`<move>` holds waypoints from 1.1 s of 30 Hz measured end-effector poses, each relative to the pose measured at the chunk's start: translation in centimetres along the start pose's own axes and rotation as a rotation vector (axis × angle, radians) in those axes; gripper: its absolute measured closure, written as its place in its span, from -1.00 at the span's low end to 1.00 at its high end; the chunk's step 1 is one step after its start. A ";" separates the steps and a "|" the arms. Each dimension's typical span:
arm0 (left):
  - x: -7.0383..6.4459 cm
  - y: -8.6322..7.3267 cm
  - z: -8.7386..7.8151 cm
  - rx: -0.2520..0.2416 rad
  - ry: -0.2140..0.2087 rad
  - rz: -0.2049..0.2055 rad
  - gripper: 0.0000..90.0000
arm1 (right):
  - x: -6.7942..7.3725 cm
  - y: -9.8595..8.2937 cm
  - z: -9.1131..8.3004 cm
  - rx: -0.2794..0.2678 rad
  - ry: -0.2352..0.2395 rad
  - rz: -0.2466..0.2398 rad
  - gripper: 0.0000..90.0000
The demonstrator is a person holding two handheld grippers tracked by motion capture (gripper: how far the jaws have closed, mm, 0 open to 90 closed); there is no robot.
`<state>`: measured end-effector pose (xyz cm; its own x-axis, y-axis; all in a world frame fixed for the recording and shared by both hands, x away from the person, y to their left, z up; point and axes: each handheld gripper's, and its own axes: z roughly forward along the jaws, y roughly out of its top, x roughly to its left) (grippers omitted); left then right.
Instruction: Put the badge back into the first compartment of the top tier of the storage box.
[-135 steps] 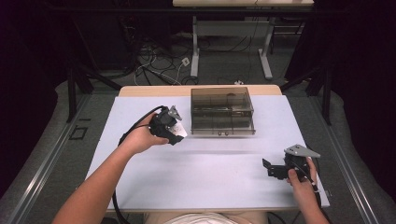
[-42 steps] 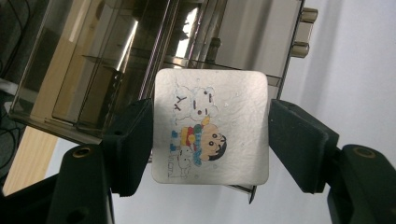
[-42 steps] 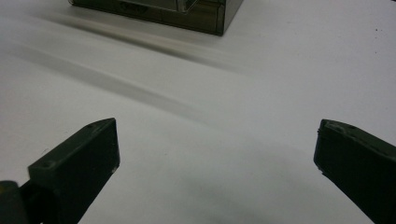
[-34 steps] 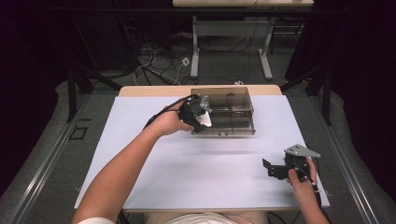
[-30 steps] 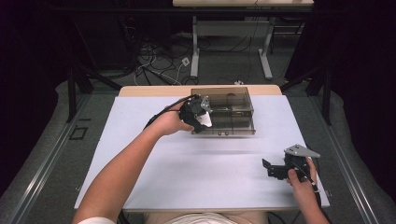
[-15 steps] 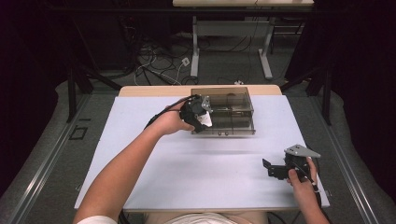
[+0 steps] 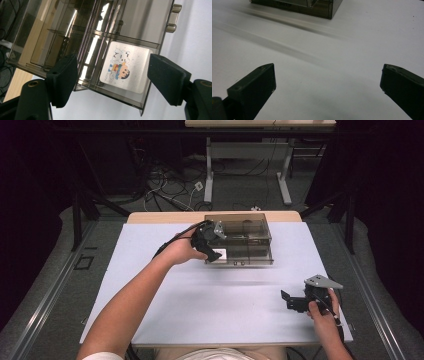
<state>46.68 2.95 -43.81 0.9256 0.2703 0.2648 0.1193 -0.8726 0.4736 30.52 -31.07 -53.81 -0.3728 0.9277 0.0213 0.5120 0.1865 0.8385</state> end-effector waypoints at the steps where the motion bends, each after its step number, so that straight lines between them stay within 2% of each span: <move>1: 0.0 0.0 -0.1 0.000 0.002 -0.007 -0.46 | 0.0 0.0 0.0 -0.001 0.000 0.001 -1.00; 5: 0.0 -0.1 -0.4 -0.006 0.000 -0.058 -0.55 | 0.0 0.0 0.0 0.002 0.000 -0.004 -1.00; 13: 0.3 -0.6 -0.9 -0.043 -0.001 -0.192 -0.64 | 0.0 0.0 0.0 0.001 0.003 -0.005 -1.00; 17: 0.4 -1.0 -0.9 -0.055 -0.006 -0.236 -0.66 | 0.1 0.0 0.1 -0.003 -0.001 -0.009 -1.00; 21: 0.5 -1.1 -1.0 -0.071 0.009 -0.277 -0.75 | 0.0 0.0 0.1 0.000 0.003 -0.008 -1.00; 23: 0.4 -1.2 -1.2 -0.093 0.006 -0.309 -0.79 | 0.0 0.0 0.1 0.000 0.003 -0.007 -1.00; 24: 0.5 -1.2 -1.4 -0.096 0.009 -0.310 -0.82 | 0.0 0.0 0.1 0.001 0.003 -0.007 -1.00; 28: 0.4 -1.5 -1.7 -0.130 0.013 -0.358 -0.90 | 0.0 0.0 0.1 0.000 0.003 -0.007 -1.00; 33: 0.2 -2.1 -2.1 -0.156 0.043 -0.403 -0.98 | 0.0 0.0 0.1 -0.002 0.003 -0.008 -1.00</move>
<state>45.84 5.70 -42.98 0.8000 0.5963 0.0661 0.4091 -0.6228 0.6669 30.56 -31.04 -53.86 -0.3793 0.9251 0.0168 0.5080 0.1930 0.8395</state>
